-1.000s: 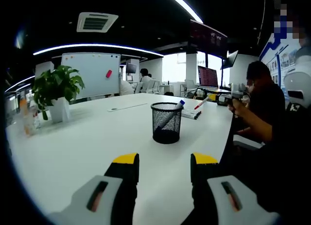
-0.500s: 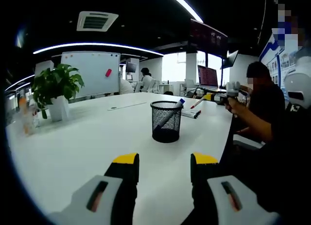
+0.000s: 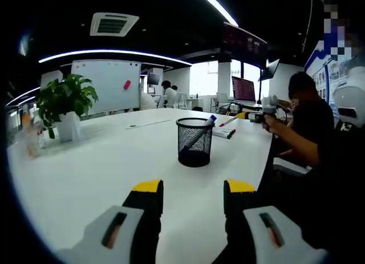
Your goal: Pick up the whiteboard markers from the pen holder and place them facing the whiteboard neatly
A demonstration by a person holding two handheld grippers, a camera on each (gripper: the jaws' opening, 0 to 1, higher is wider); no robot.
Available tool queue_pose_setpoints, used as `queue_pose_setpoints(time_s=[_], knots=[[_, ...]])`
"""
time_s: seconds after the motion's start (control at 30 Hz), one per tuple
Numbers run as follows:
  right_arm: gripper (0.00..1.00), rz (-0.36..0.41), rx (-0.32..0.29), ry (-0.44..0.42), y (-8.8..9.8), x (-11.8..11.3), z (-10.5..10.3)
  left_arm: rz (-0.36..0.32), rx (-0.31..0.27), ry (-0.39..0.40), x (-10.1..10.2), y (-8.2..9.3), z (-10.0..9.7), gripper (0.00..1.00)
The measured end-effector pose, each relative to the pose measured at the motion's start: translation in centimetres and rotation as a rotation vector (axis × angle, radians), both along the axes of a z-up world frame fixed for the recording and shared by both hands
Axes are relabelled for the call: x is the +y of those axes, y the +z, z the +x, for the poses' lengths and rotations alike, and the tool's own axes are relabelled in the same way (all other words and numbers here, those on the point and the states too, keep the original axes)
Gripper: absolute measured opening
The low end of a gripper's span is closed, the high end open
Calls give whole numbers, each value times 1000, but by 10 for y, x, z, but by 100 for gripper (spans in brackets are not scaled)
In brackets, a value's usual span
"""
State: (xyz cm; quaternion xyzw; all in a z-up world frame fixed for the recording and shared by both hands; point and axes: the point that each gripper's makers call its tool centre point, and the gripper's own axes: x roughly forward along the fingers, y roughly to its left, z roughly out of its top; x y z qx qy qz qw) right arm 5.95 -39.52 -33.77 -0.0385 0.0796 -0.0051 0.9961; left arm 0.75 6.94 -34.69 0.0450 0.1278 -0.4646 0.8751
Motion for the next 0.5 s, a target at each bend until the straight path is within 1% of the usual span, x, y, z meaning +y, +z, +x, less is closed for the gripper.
queue_pose_setpoints(time_s=[0.1, 0.27, 0.4, 0.5], knots=[[13, -11, 17, 3, -2, 1, 3, 0, 2, -2, -1, 0, 0, 44], [13, -17, 59, 12, -10, 1, 9, 1, 2, -1, 0, -1, 0, 44], [13, -9, 77, 21, -15, 0, 10, 0, 3, 1, 0, -1, 0, 44], [13, 6, 104, 25, -21, -1, 11, -3, 4, 1, 0, -1, 0, 44]])
